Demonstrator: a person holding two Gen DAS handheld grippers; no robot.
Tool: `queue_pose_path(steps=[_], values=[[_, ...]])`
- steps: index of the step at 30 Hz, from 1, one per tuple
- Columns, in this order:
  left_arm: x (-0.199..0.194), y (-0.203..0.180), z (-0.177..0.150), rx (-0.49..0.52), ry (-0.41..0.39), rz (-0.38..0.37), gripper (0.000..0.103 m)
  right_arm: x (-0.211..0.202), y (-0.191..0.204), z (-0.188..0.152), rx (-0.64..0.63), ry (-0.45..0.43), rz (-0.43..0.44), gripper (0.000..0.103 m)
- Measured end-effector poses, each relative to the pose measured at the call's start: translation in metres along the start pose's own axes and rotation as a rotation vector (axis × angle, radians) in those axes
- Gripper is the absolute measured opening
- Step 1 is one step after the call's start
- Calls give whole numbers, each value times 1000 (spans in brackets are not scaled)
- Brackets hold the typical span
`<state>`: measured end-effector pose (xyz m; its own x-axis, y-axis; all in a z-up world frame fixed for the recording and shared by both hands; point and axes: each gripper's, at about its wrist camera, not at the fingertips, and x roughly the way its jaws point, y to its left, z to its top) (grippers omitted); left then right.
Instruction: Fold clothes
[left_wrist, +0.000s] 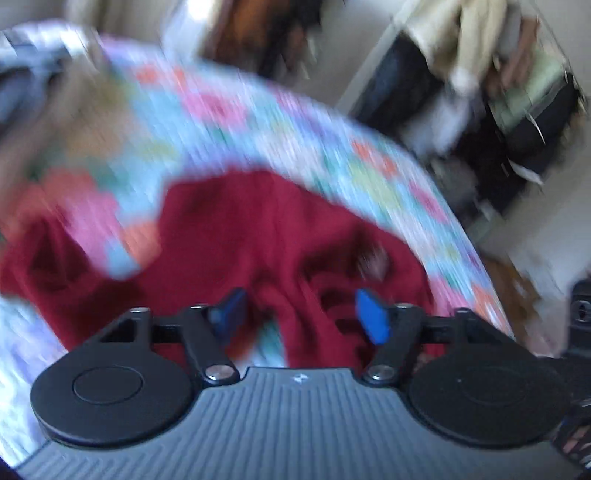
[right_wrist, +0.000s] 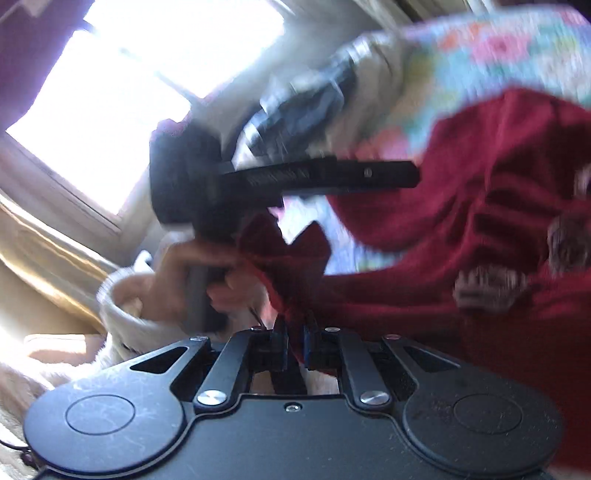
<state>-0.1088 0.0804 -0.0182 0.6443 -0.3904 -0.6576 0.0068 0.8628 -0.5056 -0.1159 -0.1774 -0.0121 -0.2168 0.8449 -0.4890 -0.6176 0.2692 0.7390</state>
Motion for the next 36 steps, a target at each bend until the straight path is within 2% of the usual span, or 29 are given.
queue_pose_path(steps=[3, 4, 7, 9, 10, 11, 12, 13, 14, 16, 17, 19, 21, 22, 24, 25, 26, 27, 29, 31, 33, 34, 36], values=[[7, 10, -4, -58, 55, -10, 73, 11, 0, -15, 40, 70, 25, 10], [9, 9, -5, -48, 67, 0, 73, 12, 5, -17, 18, 82, 7, 10], [14, 4, -8, -3, 102, 38, 73, 9, 20, -13, -86, 107, -151, 10], [17, 1, -10, 27, 124, 63, 72, -3, 17, -4, -80, 94, -158, 14], [17, -1, -12, 46, 122, 73, 70, -10, 16, 2, -73, 87, -151, 15], [15, -3, -13, 69, 105, 85, 65, -15, 19, 7, -81, 81, -155, 22], [12, -5, -13, 97, 88, 108, 53, -18, 24, 12, -97, 77, -164, 27], [10, -6, -14, 127, 79, 149, 49, -21, 30, 17, -108, 71, -163, 38], [7, -6, -13, 145, 69, 191, 46, -25, 36, 22, -112, 58, -149, 41], [1, -1, -11, 131, 39, 223, 39, -31, 45, 34, -126, 22, -132, 42], [-2, 2, -9, 119, 24, 219, 38, -33, 48, 40, -143, -6, -152, 42], [-3, 5, -2, 117, 16, 220, 38, -40, 47, 50, -191, -67, -244, 45], [4, 3, 12, 147, 39, 220, 38, -45, 34, 69, -237, -112, -411, 48], [8, 2, 21, 165, 40, 238, 39, -46, 19, 82, -208, -118, -505, 48], [16, -10, 35, 273, 16, 375, 38, -51, -14, 107, -72, -114, -638, 50], [19, -13, 41, 309, 5, 414, 38, -52, -23, 117, -46, -120, -658, 50], [22, -14, 47, 337, -5, 443, 40, -51, -28, 126, -74, -128, -667, 50], [25, -12, 53, 332, -3, 438, 40, -50, -33, 134, -95, -130, -672, 50], [35, 1, 65, 291, 6, 403, 41, -50, -54, 148, -49, -137, -685, 50], [47, 16, 77, 235, 9, 386, 41, -50, -75, 159, -3, -147, -743, 50], [56, 25, 82, 225, -8, 388, 41, -54, -97, 161, 25, -138, -793, 49], [62, 27, 83, 226, -14, 389, 41, -58, -108, 160, 53, -131, -801, 44], [74, 28, 84, 233, -9, 360, 41, -63, -131, 162, 121, -145, -772, 43]])
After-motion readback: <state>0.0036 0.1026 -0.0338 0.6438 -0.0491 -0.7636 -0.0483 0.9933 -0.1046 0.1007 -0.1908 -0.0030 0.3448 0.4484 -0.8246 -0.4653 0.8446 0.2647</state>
